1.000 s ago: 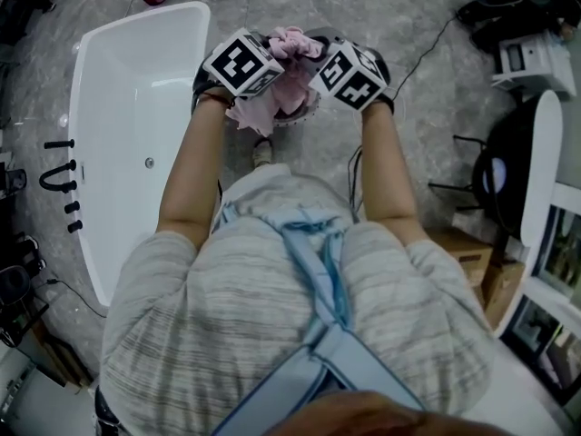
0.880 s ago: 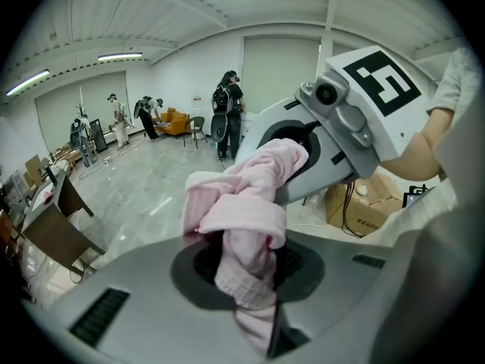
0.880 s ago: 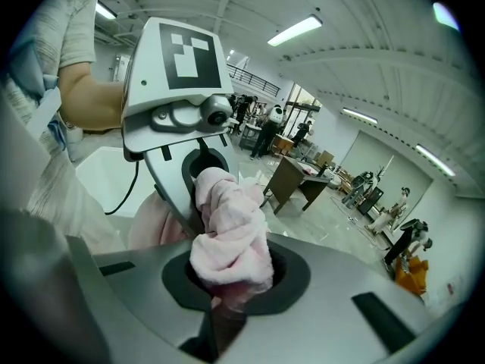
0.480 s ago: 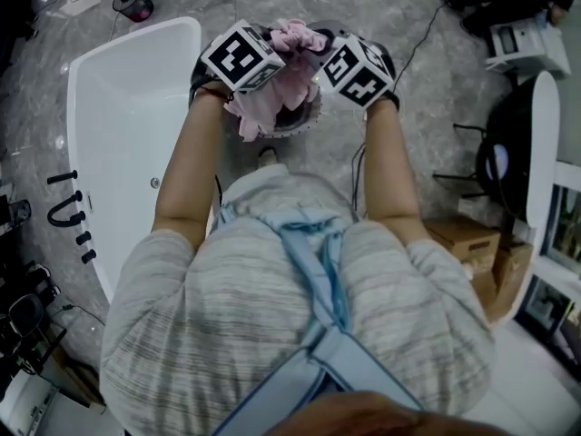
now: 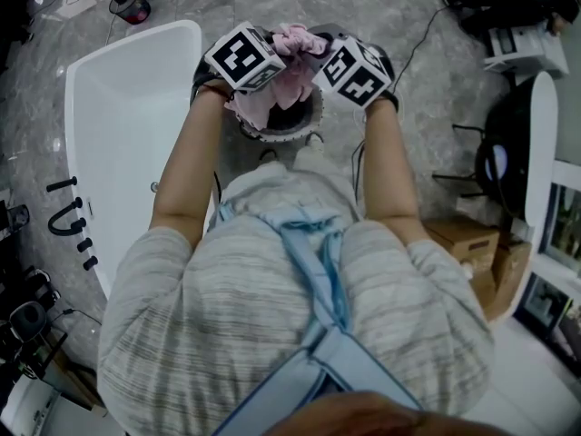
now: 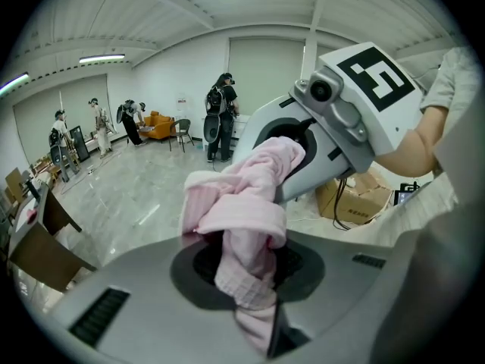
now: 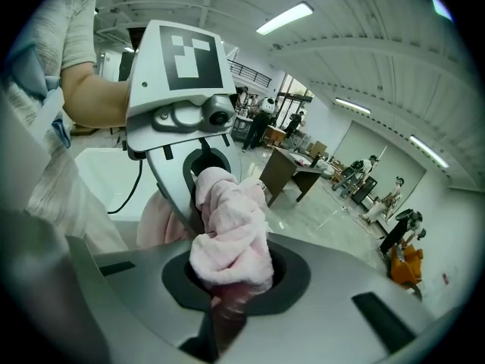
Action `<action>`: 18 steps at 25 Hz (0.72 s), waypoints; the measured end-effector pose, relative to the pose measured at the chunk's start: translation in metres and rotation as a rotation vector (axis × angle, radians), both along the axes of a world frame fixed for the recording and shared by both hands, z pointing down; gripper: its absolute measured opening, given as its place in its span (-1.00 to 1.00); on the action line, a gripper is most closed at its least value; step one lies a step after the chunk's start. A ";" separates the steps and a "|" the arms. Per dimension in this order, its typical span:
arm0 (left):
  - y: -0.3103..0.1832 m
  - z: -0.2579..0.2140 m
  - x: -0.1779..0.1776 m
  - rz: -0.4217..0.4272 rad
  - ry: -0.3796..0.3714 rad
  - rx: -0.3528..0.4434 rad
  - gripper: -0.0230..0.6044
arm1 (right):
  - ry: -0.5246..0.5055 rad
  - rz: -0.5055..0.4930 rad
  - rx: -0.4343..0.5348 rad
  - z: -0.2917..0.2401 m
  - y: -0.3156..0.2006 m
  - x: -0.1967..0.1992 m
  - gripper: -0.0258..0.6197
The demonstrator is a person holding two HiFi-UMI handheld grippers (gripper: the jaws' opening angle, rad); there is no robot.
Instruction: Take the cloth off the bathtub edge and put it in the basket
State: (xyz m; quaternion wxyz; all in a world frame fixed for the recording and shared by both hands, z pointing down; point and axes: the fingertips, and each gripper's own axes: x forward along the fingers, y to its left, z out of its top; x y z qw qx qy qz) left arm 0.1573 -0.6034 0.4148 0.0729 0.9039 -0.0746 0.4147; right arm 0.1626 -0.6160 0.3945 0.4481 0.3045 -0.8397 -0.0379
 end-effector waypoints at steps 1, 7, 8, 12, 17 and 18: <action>-0.001 0.008 0.001 0.002 -0.002 -0.015 -0.68 | 0.000 -0.002 -0.019 0.008 -0.001 0.001 -0.77; -0.003 0.054 0.007 0.010 -0.039 -0.077 -0.68 | -0.001 -0.010 -0.139 0.057 -0.005 0.009 -0.77; -0.004 0.061 0.009 0.014 -0.047 -0.080 -0.68 | 0.003 -0.010 -0.152 0.063 -0.006 0.010 -0.77; -0.003 0.082 0.014 0.028 -0.066 -0.102 -0.68 | 0.045 -0.028 -0.188 0.086 -0.005 0.016 -0.77; -0.005 0.101 0.015 0.026 -0.092 -0.135 -0.68 | 0.069 -0.051 -0.217 0.109 -0.007 0.016 -0.77; -0.005 0.105 0.015 0.024 -0.094 -0.142 -0.68 | 0.077 -0.053 -0.222 0.113 -0.007 0.016 -0.77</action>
